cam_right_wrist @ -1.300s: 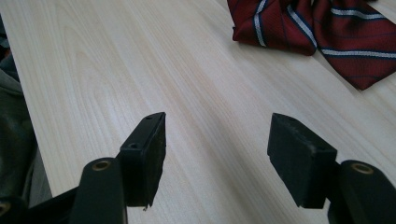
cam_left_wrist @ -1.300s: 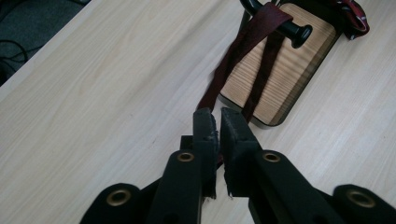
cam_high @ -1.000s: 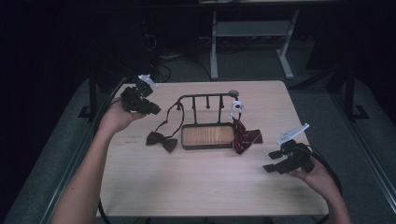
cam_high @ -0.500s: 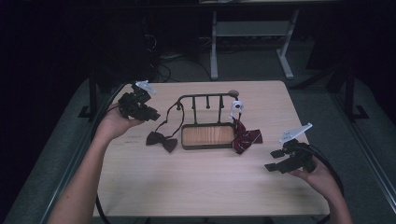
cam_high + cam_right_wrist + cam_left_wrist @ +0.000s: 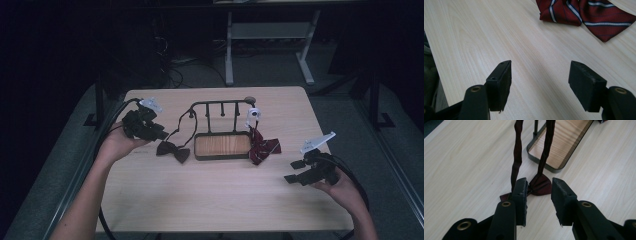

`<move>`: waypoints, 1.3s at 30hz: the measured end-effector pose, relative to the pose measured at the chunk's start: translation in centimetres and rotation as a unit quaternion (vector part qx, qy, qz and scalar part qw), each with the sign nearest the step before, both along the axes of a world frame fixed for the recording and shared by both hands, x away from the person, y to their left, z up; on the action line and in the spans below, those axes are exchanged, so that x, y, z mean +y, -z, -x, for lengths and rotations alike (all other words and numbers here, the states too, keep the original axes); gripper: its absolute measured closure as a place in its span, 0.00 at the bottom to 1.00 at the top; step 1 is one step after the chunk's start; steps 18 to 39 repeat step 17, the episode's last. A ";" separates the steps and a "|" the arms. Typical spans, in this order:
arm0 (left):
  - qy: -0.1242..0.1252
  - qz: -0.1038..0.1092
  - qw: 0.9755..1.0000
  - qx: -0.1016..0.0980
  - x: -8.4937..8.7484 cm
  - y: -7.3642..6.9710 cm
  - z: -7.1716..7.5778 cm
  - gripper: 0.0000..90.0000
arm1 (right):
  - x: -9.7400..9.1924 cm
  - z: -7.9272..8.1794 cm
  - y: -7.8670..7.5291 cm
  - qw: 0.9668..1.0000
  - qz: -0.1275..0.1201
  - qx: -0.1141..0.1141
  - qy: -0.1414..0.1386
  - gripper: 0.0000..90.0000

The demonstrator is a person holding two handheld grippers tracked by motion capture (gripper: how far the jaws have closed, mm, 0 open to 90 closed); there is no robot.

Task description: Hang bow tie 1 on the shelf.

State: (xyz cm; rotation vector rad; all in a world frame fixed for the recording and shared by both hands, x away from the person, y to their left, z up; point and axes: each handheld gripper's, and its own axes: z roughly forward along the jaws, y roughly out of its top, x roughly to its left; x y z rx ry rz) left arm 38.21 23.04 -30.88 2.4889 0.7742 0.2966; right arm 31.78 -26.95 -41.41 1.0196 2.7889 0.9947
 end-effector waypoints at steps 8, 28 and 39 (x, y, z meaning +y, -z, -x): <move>0.004 0.008 1.000 -0.004 0.4 0.9 1.1 0.68 | 0.1 0.0 0.0 1.000 0.001 0.002 0.000 0.39; 0.010 -0.001 1.000 -0.005 0.7 2.4 2.4 0.65 | 0.1 0.0 0.1 1.000 0.000 0.001 0.000 0.39; 0.010 -0.001 1.000 -0.005 0.7 2.4 2.4 0.65 | 0.1 0.0 0.1 1.000 0.000 0.001 0.000 0.39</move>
